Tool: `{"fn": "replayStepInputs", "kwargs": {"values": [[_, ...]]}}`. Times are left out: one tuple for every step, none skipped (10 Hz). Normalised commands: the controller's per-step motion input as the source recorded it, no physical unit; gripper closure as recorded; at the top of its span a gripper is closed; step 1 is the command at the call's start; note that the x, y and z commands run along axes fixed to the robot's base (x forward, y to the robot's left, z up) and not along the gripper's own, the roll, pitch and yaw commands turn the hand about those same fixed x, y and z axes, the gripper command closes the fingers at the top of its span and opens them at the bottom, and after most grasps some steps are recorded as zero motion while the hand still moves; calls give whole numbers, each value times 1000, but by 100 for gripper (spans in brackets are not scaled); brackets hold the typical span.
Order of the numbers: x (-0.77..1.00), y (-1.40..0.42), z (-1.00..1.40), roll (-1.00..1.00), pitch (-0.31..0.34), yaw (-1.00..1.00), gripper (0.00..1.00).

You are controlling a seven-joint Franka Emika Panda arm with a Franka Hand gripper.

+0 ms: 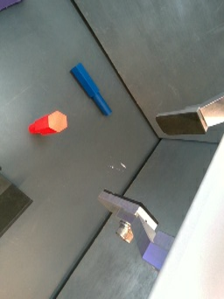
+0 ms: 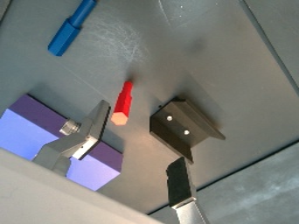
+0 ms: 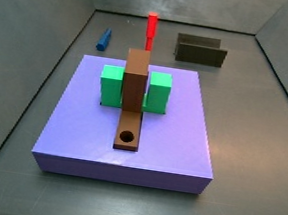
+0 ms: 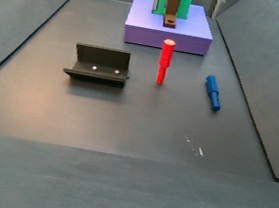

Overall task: Pick up the blue object. Move up. Place the blue object on the fixture. Regrasp the blue object. Move to above the board. Insert the blue object.
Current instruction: Pick up the blue object.

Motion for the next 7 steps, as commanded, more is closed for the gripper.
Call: {"fn": "replayStepInputs", "kwargs": {"values": [[0,0,0,-7,0,0,0],[-6,-154,-100,-31,-27,0,0],[-329,-397,-37,-1,-114,11,0],[-409,-611,49,-14,-197,0,0],[-274,-749,0,13,-180,34,0],[-394,-791,-43,29,-233,197,0],[-394,-637,-100,33,-241,174,0]]}}
